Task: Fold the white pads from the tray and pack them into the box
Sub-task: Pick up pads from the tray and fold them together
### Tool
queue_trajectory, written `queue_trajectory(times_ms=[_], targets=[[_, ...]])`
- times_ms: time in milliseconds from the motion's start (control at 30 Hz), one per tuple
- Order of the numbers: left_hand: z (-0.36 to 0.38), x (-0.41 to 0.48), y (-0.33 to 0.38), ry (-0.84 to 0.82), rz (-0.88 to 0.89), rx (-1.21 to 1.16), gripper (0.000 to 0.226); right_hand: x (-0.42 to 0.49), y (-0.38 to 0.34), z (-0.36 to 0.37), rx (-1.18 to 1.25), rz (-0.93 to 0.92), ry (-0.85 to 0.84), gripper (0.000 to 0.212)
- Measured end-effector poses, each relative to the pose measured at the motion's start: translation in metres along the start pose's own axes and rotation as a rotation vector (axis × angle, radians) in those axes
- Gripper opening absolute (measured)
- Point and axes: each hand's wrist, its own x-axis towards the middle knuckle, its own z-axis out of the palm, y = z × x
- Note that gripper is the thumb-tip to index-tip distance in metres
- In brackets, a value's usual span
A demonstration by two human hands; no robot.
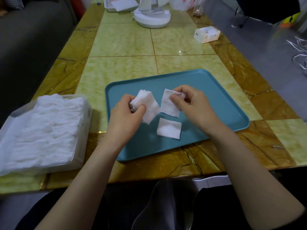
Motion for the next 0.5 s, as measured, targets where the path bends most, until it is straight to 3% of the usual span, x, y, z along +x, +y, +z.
queue_trajectory(times_ms=[133,267,367,500], targets=[[0.003,-0.001,-0.001,-0.090,0.022,0.003,0.007,-0.005,-0.005,0.007,0.086,-0.039,-0.239,0.018],[0.009,-0.002,-0.001,-0.181,0.033,-0.023,0.013,-0.007,-0.010,0.008,0.153,-0.027,-0.259,0.018],[0.008,-0.002,-0.001,-0.202,0.047,-0.002,0.005,-0.009,-0.015,0.005,0.242,-0.025,-0.342,0.017],[0.007,-0.002,-0.001,-0.220,0.088,0.011,0.006,-0.009,-0.007,0.010,0.074,-0.016,-0.293,0.011]])
